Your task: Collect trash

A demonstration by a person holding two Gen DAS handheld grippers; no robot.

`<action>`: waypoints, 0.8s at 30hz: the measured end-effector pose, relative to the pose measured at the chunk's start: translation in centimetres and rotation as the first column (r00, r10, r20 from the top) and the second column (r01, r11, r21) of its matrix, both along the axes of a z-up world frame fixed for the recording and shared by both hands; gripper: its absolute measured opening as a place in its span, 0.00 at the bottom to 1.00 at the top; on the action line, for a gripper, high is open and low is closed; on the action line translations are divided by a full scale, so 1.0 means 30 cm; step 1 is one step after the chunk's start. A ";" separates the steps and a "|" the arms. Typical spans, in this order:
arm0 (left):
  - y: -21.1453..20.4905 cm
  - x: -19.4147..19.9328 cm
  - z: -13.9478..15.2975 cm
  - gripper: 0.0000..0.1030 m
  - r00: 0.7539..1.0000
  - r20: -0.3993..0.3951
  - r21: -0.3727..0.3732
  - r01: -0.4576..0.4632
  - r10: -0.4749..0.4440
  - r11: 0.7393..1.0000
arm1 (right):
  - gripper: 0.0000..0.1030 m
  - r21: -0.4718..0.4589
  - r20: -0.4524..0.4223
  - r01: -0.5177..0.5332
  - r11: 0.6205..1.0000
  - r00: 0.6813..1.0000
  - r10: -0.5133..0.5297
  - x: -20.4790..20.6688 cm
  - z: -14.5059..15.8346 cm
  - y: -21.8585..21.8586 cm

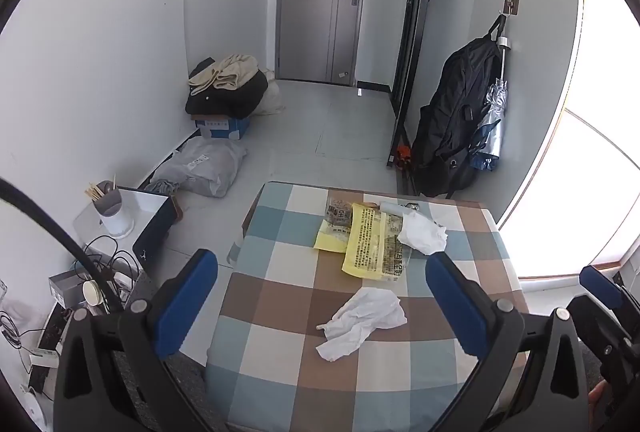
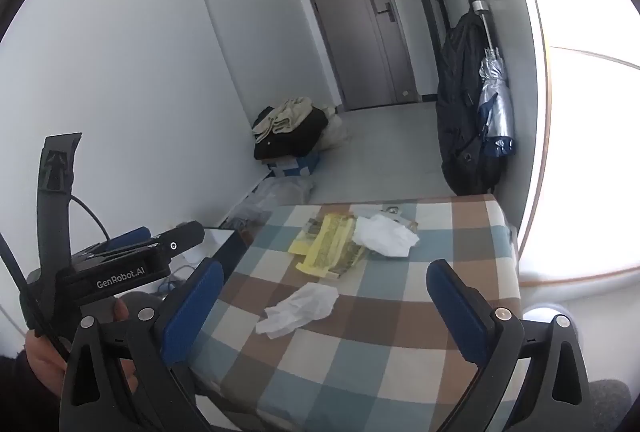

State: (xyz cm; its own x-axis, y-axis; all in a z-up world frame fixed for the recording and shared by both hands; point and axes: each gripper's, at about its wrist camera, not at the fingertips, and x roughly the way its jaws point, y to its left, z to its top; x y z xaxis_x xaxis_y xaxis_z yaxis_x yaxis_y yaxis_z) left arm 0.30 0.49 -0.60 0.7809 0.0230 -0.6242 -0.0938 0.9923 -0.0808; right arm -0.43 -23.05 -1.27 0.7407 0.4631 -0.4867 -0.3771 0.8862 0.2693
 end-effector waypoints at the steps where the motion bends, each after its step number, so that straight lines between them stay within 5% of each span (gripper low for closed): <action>1: 0.000 0.000 0.000 0.99 1.000 0.000 0.004 -0.003 0.003 1.000 | 0.99 0.002 0.011 0.001 1.000 1.000 -0.001 -0.004 0.003 0.002; 9: -0.003 0.006 0.001 0.99 1.000 -0.002 0.003 0.008 -0.008 1.000 | 1.00 -0.013 0.077 0.017 1.000 0.997 -0.016 -0.013 0.027 0.012; 24: -0.002 0.017 -0.004 0.99 1.000 0.003 0.007 0.022 -0.022 1.000 | 1.00 0.038 0.047 0.021 0.999 0.999 -0.023 -0.002 0.025 -0.019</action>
